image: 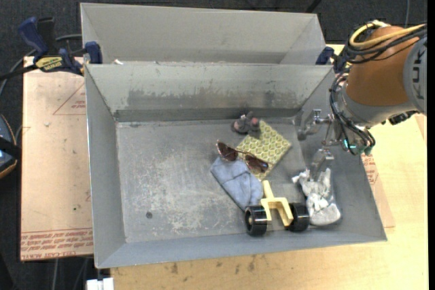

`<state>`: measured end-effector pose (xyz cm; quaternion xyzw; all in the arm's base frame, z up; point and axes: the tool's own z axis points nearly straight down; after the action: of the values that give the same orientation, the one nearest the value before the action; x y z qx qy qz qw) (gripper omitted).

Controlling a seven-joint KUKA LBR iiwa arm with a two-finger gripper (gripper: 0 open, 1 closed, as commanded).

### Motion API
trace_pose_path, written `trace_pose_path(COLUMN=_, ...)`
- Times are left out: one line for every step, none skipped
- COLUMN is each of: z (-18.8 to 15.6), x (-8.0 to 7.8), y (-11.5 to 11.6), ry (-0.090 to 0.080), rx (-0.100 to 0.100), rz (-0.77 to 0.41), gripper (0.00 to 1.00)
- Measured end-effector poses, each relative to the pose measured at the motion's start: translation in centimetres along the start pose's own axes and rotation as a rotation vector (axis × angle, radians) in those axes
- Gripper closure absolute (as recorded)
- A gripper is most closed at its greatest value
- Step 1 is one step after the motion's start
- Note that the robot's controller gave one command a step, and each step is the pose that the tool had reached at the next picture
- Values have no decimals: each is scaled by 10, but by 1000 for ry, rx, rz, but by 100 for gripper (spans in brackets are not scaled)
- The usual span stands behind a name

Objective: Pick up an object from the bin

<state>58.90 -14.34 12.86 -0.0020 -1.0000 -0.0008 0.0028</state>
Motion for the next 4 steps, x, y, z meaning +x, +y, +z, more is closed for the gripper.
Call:
trace_pose_path(z=-4, x=-2, y=0, ry=-7, rx=1, rz=-3, gripper=0)
trace_pose_path(z=15, x=-7, y=-1, ry=-14, rx=3, rz=-90, gripper=0)
trace_pose_path(z=43, x=-21, y=17, ry=-8, rx=2, rz=-260, gripper=100)
trace_pose_path(z=43, x=-21, y=17, ry=-8, rx=2, rz=-261, gripper=100)
